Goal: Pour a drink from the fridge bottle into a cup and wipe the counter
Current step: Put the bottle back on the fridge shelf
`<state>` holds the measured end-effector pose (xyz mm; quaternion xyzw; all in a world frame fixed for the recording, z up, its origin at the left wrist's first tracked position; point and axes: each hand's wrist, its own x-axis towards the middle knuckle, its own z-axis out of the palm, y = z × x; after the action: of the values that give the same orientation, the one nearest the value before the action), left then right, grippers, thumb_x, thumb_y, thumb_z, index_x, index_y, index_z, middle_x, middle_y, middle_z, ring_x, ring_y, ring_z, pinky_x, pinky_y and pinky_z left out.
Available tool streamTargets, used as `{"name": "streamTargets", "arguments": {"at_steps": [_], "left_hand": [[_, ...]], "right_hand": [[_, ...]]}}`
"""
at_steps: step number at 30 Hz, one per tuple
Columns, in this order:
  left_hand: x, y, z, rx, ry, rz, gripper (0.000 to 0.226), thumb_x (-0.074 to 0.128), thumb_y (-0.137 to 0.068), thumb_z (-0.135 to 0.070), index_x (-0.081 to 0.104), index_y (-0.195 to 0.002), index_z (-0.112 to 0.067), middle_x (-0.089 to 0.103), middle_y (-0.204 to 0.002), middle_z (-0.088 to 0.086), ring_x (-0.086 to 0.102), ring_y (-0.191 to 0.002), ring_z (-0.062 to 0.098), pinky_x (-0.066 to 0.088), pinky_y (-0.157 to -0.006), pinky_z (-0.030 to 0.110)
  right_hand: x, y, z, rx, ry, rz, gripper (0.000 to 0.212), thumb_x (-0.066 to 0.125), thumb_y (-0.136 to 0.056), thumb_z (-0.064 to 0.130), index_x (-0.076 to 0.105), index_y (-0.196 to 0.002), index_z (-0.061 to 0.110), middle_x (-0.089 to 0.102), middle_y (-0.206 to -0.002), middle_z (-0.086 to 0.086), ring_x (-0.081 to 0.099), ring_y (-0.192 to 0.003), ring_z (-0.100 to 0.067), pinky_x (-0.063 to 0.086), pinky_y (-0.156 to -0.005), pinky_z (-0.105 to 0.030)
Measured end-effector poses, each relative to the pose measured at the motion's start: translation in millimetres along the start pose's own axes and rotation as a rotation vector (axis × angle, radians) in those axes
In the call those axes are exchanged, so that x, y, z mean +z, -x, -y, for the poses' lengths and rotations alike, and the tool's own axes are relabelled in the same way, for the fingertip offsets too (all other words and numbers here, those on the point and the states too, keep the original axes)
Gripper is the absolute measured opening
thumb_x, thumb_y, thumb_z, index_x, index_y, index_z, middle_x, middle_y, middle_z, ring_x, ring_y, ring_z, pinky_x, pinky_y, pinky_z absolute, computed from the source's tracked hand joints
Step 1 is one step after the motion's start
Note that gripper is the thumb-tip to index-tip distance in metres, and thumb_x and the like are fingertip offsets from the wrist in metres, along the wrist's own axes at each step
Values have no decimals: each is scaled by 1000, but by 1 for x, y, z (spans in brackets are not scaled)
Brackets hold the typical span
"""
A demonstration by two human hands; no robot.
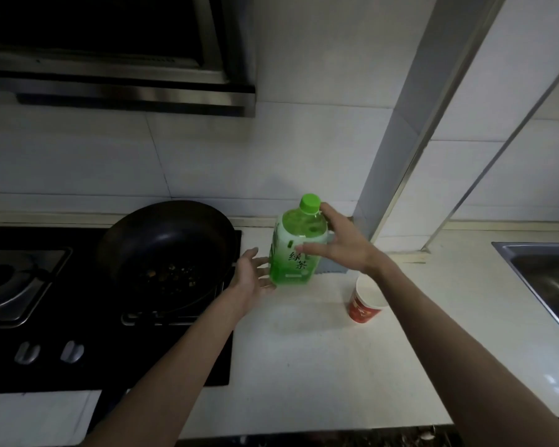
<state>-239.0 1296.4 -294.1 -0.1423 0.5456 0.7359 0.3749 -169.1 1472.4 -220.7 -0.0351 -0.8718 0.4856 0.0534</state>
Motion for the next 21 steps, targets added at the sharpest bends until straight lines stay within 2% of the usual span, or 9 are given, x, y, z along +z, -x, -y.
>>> {"name": "streamTargets", "arguments": {"at_steps": [2, 4, 6, 9, 16, 18, 21], "left_hand": [[3, 5, -16, 25, -2, 10, 48, 37, -96, -41, 54, -121, -3, 59, -97, 16, 58, -87, 30, 45, -82, 40], [6, 12, -33, 55, -13, 21, 52, 37, -96, -41, 52, -126, -1, 59, -106, 18, 58, -95, 33, 47, -83, 41], [9, 22, -52, 87, -12, 41, 54, 37, -96, -42, 51, -128, 0, 58, -112, 21, 59, -97, 34, 49, -81, 41], [14, 43, -78, 127, -16, 35, 50, 36, -96, -42, 50, -122, -1, 58, -111, 21, 61, -88, 31, 48, -65, 38], [12, 86, -116, 201, 45, -25, 35, 40, -92, -38, 50, -102, -5, 55, -84, 14, 57, -72, 28, 46, -60, 36], [11, 98, -119, 230, 53, -51, 36, 39, -92, -38, 47, -105, -6, 54, -79, 13, 56, -69, 27, 45, -60, 35], [9, 122, -126, 258, 40, -67, 50, 37, -92, -41, 50, -118, 0, 59, -84, 18, 59, -77, 31, 44, -63, 37]], "right_hand": [[-8, -6, 19, -26, -15, -31, 73, 86, -71, 29, 47, -132, 21, 63, -119, 6, 62, -108, -7, 53, -94, -32], [-14, -12, 38, -61, -25, -69, 71, 84, -73, 24, 46, -134, 19, 62, -119, 5, 62, -105, -4, 52, -86, -18], [-17, -18, 56, -118, -20, -99, 70, 82, -76, 22, 45, -135, 18, 60, -121, 5, 61, -105, -4, 50, -85, -14], [-19, -24, 78, -179, -36, -122, 67, 80, -80, 22, 44, -136, 20, 60, -122, 7, 61, -108, -5, 50, -93, -22], [-20, -33, 123, -325, -100, -160, 65, 79, -81, 24, 45, -136, 22, 61, -122, 8, 62, -109, -8, 51, -98, -38], [-21, -34, 133, -355, -110, -148, 64, 79, -80, 24, 46, -135, 24, 62, -120, 11, 62, -109, -7, 52, -97, -41], [-21, -29, 150, -390, -150, -111, 66, 80, -80, 27, 44, -135, 32, 61, -121, 16, 61, -110, -7, 55, -92, -35]]}}
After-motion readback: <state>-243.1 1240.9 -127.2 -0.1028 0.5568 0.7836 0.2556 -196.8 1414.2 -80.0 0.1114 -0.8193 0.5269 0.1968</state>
